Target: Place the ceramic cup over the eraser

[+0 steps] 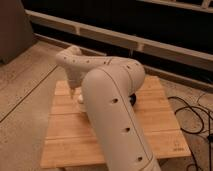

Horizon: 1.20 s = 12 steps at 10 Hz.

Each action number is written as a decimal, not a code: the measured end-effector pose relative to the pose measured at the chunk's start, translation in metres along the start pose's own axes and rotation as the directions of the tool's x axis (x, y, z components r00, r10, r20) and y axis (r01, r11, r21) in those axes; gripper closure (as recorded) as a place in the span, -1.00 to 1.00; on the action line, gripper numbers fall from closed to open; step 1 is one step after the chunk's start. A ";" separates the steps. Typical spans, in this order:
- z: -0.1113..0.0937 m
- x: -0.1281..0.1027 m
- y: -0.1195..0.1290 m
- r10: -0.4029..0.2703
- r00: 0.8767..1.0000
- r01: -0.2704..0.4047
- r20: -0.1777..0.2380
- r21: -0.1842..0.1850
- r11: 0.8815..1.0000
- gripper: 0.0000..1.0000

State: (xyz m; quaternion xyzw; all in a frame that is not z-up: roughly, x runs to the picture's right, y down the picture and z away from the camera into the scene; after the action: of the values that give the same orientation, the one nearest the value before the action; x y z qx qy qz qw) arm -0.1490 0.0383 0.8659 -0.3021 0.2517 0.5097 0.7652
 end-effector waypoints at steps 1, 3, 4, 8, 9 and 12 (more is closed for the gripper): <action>0.003 0.002 0.001 0.000 1.000 0.000 -0.012 -0.002 1.000 -0.30; 0.009 0.006 0.002 0.001 0.999 -0.001 -0.032 -0.003 1.000 -0.30; 0.012 0.009 0.003 0.006 0.999 -0.006 -0.046 -0.002 1.000 -0.30; 0.024 0.022 -0.002 0.039 0.993 -0.037 -0.109 0.018 0.999 0.25; 0.028 0.022 -0.005 0.048 0.991 -0.045 -0.124 0.027 0.999 0.49; 0.023 0.007 -0.012 0.039 0.994 -0.031 -0.104 0.076 0.997 1.00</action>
State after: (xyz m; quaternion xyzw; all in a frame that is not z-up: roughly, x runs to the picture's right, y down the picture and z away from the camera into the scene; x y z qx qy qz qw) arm -0.1337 0.0555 0.8798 -0.2955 0.3158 0.4967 0.7525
